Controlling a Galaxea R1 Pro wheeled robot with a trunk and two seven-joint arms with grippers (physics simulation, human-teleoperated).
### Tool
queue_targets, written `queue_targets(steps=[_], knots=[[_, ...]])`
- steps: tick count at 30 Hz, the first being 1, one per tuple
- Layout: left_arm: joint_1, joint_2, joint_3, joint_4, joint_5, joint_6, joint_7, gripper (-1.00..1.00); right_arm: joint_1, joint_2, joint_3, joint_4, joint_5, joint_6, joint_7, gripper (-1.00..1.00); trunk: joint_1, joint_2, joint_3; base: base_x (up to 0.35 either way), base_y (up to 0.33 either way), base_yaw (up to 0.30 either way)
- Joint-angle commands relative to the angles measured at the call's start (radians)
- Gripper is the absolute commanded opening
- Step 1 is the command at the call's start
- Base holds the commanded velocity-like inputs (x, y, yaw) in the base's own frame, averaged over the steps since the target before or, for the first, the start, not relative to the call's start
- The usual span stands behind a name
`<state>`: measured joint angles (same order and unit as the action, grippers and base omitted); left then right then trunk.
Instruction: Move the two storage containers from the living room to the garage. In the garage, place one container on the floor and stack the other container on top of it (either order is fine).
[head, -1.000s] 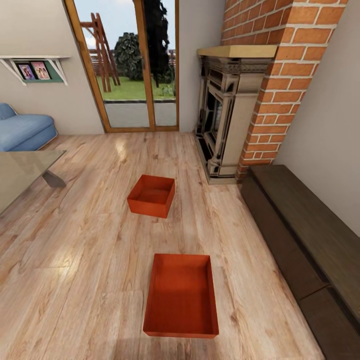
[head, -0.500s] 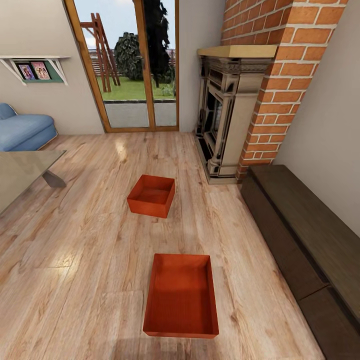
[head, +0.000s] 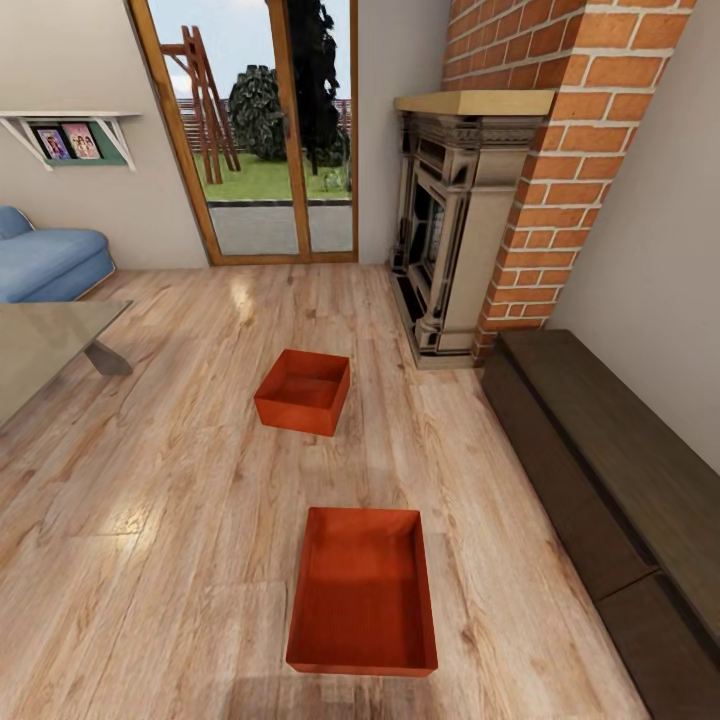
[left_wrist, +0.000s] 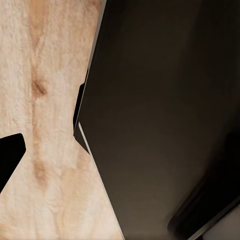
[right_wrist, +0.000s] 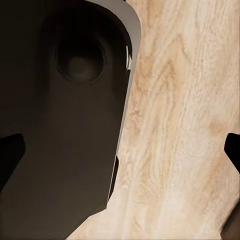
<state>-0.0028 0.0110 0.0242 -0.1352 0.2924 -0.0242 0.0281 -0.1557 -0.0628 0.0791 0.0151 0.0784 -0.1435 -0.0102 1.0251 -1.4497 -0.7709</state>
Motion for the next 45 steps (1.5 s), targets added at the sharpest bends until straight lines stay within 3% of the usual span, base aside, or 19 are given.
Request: queue_targets(steps=[1, 45], knots=[[0.0, 0.0, 0.002, 0.0, 0.004, -0.002, 0.001, 1.0, -0.001, 0.0, 0.006, 0.002, 0.003, -0.004, 0.0, 1.0, 0.0, 0.0, -0.001, 0.0, 0.0, 0.0], [0.0, -0.002, 0.012, 0.014, 0.016, -0.002, -0.008, 1.0, -0.001, -0.003, 0.013, 0.016, 0.005, 0.012, -0.007, 1.0, 0.0, 0.0, -0.054, 0.0, 0.0, 0.0]])
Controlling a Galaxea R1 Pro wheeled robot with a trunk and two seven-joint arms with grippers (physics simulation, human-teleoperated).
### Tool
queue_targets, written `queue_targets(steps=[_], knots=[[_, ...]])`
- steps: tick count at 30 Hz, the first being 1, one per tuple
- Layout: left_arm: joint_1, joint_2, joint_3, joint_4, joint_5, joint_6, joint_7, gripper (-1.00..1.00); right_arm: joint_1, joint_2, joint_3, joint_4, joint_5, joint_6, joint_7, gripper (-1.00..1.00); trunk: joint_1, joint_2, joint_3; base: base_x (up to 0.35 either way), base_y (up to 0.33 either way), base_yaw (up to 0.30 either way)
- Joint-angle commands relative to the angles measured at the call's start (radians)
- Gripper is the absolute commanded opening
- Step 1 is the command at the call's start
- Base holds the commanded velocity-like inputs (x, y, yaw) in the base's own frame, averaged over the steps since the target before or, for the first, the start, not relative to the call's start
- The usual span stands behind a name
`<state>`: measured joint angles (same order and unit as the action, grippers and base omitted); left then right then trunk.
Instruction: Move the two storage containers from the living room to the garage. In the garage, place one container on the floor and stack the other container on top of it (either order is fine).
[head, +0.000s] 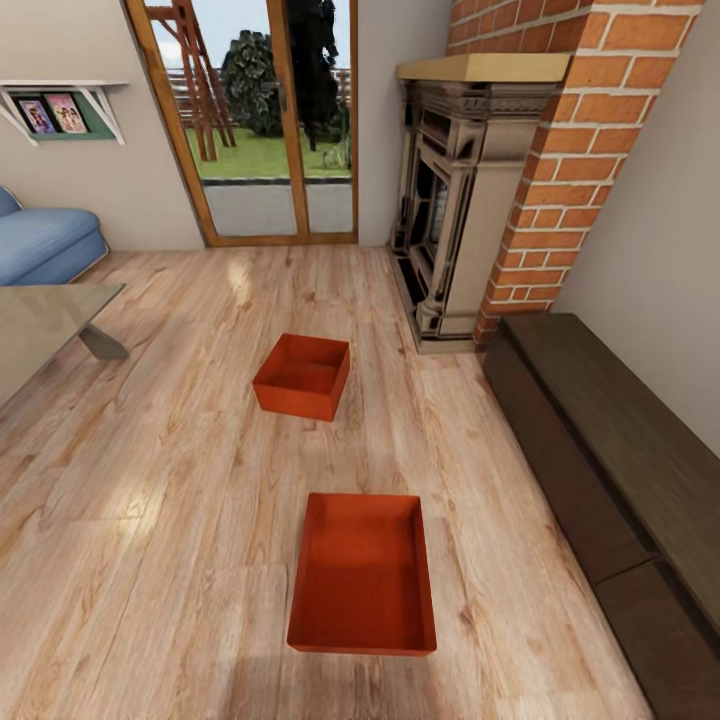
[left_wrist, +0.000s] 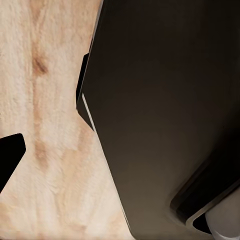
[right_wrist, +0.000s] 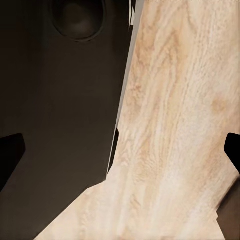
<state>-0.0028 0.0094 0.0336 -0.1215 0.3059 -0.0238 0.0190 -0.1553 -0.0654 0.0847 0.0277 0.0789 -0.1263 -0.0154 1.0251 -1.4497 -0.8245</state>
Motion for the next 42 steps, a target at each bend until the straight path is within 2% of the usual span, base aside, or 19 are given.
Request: queue_targets(steps=[1, 21, 24, 26, 27, 30, 33, 35, 36, 40, 42], knots=[[0.0, -0.001, 0.003, 0.0, 0.002, -0.002, 0.001, 1.0, -0.001, 0.0, 0.007, 0.003, 0.004, -0.008, -0.003, 1.0, 0.0, 0.0, -0.001, 0.0, 0.0, 0.0], [0.0, -0.002, 0.002, 0.0, 0.002, -0.002, 0.002, 1.0, -0.001, 0.001, 0.005, 0.003, 0.003, -0.008, -0.006, 1.0, 0.0, 0.0, -0.001, 0.0, 0.0, 0.0], [0.0, 0.0, 0.002, 0.0, 0.002, -0.002, 0.001, 1.0, -0.001, -0.01, 0.004, 0.002, 0.003, -0.011, -0.006, 1.0, 0.0, 0.0, -0.001, 0.0, 0.0, 0.0], [0.0, 0.014, 0.001, -0.018, -0.004, -0.003, 0.011, 1.0, -0.001, -0.012, 0.007, -0.008, 0.009, -0.009, -0.006, 1.0, 0.0, 0.0, -0.001, 0.0, 0.0, 0.0], [0.0, 0.031, 0.002, -0.024, -0.003, -0.003, 0.011, 1.0, -0.001, -0.013, 0.01, -0.011, 0.013, -0.01, -0.006, 1.0, 0.0, 0.0, -0.001, 0.0, 0.0, 0.0], [0.0, 0.056, 0.003, -0.084, -0.002, -0.001, 0.013, 1.0, 0.0, -0.014, 0.007, -0.038, 0.012, -0.003, -0.012, 1.0, 0.0, 0.0, -0.001, 0.0, 0.0, 0.0], [0.0, 0.07, 0.003, -0.182, -0.003, 0.017, 0.015, 1.0, 0.006, -0.014, 0.003, -0.133, 0.006, 0.026, -0.013, 1.0, 0.0, 0.0, -0.001, 0.0, 0.0, 0.0], [0.0, 0.074, 0.003, -0.266, -0.005, 0.053, 0.016, 1.0, 0.008, -0.014, -0.003, -0.237, 0.001, 0.085, -0.015, 1.0, 0.0, 0.0, -0.001, 0.0, 0.0, 0.0], [0.0, 0.077, 0.003, -0.328, -0.007, 0.094, 0.015, 1.0, 0.009, -0.013, -0.015, -0.316, -0.012, 0.141, -0.017, 1.0, 0.0, 0.0, -0.001, 0.0, 0.0, 0.0], [-0.003, 0.081, 0.003, -0.454, -0.009, 0.164, 0.016, 1.0, 0.007, -0.003, -0.035, -0.46, -0.056, 0.248, -0.022, 1.0, 0.0, 0.0, -0.001, 0.0, 0.0, 0.0], [-0.016, 0.08, 0.003, -0.477, -0.008, 0.18, 0.025, 1.0, -0.005, 0.0, -0.039, -0.499, -0.068, 0.297, -0.038, 1.0, 0.0, 0.0, -0.001, 0.0, 0.0, 0.0]])
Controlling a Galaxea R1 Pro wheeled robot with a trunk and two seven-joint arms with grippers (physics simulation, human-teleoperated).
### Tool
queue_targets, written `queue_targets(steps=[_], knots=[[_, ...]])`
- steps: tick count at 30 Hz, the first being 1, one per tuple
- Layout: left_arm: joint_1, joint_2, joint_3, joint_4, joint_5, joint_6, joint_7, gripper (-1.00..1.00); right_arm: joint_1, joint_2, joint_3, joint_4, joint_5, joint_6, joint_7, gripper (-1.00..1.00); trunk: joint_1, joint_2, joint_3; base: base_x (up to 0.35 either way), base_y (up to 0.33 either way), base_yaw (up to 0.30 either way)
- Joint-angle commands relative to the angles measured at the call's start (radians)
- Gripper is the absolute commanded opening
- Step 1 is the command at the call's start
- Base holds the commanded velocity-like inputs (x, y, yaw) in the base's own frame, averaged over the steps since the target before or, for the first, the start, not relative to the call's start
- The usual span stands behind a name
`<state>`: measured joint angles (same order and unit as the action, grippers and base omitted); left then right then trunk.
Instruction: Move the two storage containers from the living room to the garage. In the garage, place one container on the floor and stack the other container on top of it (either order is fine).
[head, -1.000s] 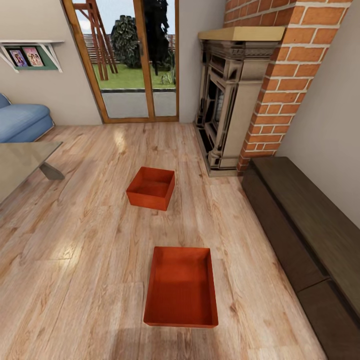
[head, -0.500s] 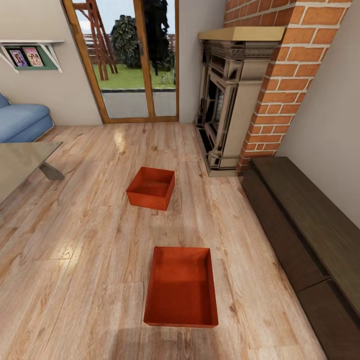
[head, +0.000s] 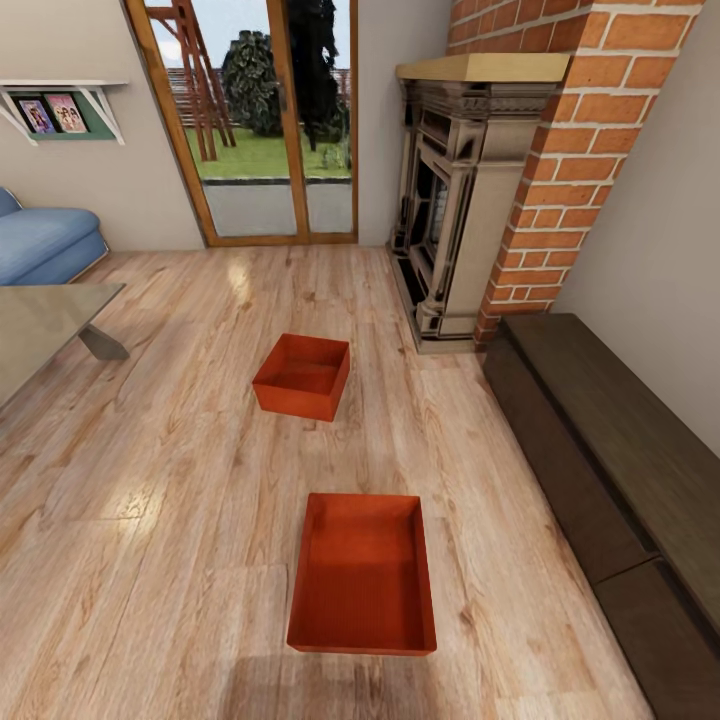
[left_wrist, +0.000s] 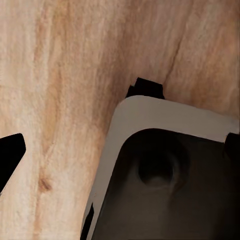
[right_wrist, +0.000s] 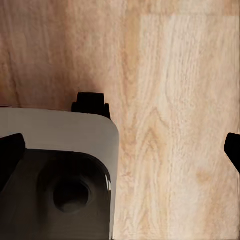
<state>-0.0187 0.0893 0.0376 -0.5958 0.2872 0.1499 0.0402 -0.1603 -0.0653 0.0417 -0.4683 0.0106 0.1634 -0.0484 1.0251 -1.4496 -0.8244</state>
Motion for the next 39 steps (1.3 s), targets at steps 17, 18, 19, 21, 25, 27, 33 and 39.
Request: queue_targets(steps=[17, 18, 19, 21, 25, 27, 33, 39], knots=[[-0.721, -0.243, -0.011, 0.26, -0.094, 0.162, 0.219, 1.0, -0.602, 0.127, -0.017, 0.2, -0.085, -0.036, -0.1, 1.0, 0.0, 0.0, -0.001, 0.0, 0.0, 0.0], [-0.736, -0.248, -0.01, 0.261, -0.099, 0.159, 0.226, 1.0, -0.606, 0.144, -0.014, 0.207, -0.084, -0.056, -0.099, 1.0, 0.0, 0.0, -0.001, 0.0, 0.0, 0.0], [-0.742, -0.25, -0.01, 0.262, -0.101, 0.157, 0.23, 1.0, -0.607, 0.151, -0.012, 0.209, -0.083, -0.064, -0.099, 1.0, 0.0, 0.0, -0.001, 0.0, 0.0, 0.0], [-0.755, -0.261, -0.009, 0.269, -0.109, 0.132, 0.238, 1.0, -0.611, 0.169, -0.009, 0.216, -0.081, -0.101, -0.095, 1.0, 0.0, 0.0, -0.001, 0.0, 0.0, 0.0], [-0.762, -0.264, -0.009, 0.284, -0.117, 0.005, 0.235, 1.0, -0.612, 0.177, -0.007, 0.236, -0.08, -0.129, -0.074, 1.0, 0.0, 0.0, -0.001, 0.0, 0.0, 0.0], [-0.763, -0.264, -0.014, 0.29, -0.12, -0.019, 0.232, 1.0, -0.613, 0.178, -0.007, 0.242, -0.079, -0.132, -0.061, 1.0, 0.0, 0.0, -0.001, 0.0, 0.0, 0.0], [-0.764, -0.264, -0.122, 0.295, -0.195, 0.036, 0.235, 1.0, -0.613, 0.18, -0.005, 0.253, -0.079, -0.132, -0.058, 1.0, 0.0, 0.0, -0.001, 0.0, 0.0, 0.0], [-0.764, -0.259, -0.142, 0.294, -0.2, 0.045, 0.241, 1.0, -0.613, 0.174, -0.006, 0.34, -0.078, -0.139, -0.064, 1.0, 0.0, 0.0, -0.001, 0.0, 0.0, 0.0]])
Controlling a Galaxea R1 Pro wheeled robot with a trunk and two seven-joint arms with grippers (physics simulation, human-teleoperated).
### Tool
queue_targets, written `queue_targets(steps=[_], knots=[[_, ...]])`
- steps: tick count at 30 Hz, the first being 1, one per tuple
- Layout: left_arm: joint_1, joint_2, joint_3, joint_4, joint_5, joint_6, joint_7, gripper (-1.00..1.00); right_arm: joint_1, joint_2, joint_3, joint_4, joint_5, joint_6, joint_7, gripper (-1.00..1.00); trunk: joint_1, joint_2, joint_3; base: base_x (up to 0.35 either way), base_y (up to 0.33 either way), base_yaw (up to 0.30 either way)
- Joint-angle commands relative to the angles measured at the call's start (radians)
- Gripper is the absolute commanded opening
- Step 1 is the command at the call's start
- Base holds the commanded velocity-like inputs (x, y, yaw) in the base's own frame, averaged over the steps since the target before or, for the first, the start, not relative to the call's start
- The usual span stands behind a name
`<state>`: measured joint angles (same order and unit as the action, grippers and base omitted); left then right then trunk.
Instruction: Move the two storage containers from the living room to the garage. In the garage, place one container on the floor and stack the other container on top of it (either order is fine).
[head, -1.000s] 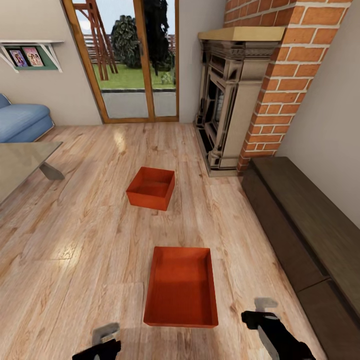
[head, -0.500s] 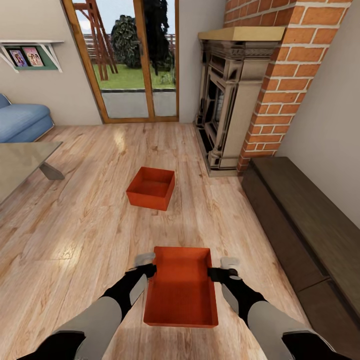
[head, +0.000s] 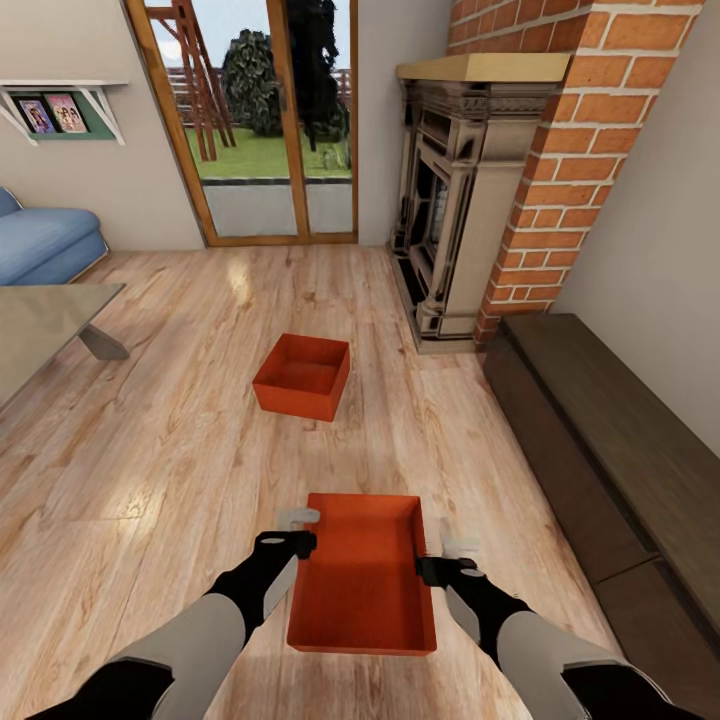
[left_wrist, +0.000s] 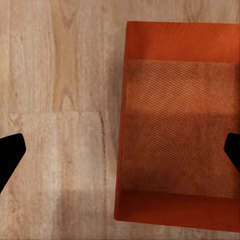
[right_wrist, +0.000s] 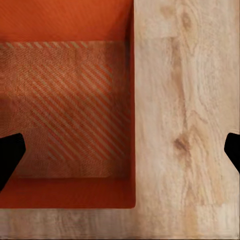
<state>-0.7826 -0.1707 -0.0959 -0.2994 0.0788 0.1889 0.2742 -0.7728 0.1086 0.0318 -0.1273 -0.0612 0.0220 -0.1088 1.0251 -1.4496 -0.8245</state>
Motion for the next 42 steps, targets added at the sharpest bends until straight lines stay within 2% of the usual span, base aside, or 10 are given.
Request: queue_targets(steps=[1, 19, 33, 42], knots=[[-0.001, 0.002, -0.008, -0.003, 0.011, 0.006, 0.007, 1.0, 0.0, -0.001, 0.004, 0.009, -0.007, 0.001, -0.004, 1.0, 0.0, 0.0, -0.001, 0.0, 0.0, 0.0], [-0.001, 0.004, -0.01, 0.015, 0.022, 0.009, 0.009, 1.0, 0.0, -0.004, 0.005, 0.038, -0.007, -0.001, -0.005, 1.0, 0.0, 0.0, -0.001, 0.0, 0.0, 0.0], [-0.001, 0.007, -0.009, 0.019, 0.025, 0.012, 0.009, 1.0, 0.0, -0.005, 0.003, 0.038, -0.008, -0.003, -0.005, 1.0, 0.054, -0.098, -0.045, 0.0, 0.0, 0.0], [-0.001, 0.012, -0.008, 0.098, 0.023, 0.011, 0.011, 1.0, 0.0, -0.007, 0.0, 0.038, -0.011, -0.021, -0.005, 1.0, 0.088, -0.161, -0.073, 0.0, 0.0, 0.0]])
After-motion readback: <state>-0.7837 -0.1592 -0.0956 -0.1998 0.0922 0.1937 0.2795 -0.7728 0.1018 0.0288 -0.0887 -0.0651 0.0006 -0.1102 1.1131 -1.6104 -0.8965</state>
